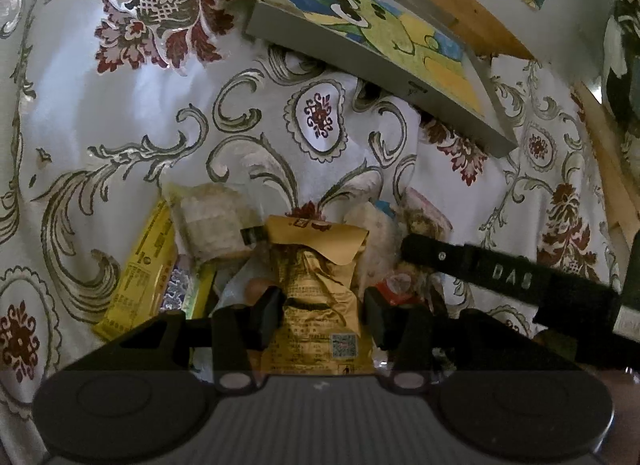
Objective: Organize snacks
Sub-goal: 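Lift the gold foil bag with the left tool while the right tool lifts the clear bag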
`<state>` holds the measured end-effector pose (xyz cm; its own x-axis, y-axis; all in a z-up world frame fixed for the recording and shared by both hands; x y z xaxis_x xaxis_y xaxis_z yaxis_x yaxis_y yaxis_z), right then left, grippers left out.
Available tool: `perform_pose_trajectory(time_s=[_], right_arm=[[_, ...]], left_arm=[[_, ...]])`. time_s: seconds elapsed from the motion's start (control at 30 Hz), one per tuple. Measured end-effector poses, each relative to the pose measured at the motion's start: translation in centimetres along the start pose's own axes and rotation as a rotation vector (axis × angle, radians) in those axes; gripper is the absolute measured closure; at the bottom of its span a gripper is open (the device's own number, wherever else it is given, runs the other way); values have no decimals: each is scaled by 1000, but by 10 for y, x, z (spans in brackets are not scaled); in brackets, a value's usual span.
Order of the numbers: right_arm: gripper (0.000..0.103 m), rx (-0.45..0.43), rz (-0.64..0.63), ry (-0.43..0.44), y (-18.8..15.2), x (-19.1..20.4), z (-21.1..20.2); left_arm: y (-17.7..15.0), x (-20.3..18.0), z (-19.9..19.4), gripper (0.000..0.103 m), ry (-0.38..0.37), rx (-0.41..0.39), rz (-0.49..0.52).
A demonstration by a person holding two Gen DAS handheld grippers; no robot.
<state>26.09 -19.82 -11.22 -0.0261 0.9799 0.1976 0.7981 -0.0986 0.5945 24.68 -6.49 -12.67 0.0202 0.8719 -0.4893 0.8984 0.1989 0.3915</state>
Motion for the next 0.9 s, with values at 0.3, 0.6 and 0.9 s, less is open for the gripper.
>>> perform_pose_trajectory(time_s=[0.3,0.6,0.9], right_arm=[[69,-52,-185,-50,-3,17,-13],[69,-88,-197,-42,-4,19,-34],[69,-173,-256,-73,5,20,-53]], left_arm=[[-1,0,-2,54,-12,-6,-13],[-4,-3,-10,54,-32,-18,-15],[2,-11,-21,54,-85,-86,-5]])
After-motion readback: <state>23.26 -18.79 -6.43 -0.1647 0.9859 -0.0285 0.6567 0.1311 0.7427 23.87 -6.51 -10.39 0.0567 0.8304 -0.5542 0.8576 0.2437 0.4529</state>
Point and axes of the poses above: each gripper's, at about its wrist camera, not at the fingertips, and z roughly the way its jaws point, x to its left, y to its top, the point moved 7 cm from there along z, roughly the way its jaws point, and after that the axes turned 9 degrees about -z, right-handed, at the moved point
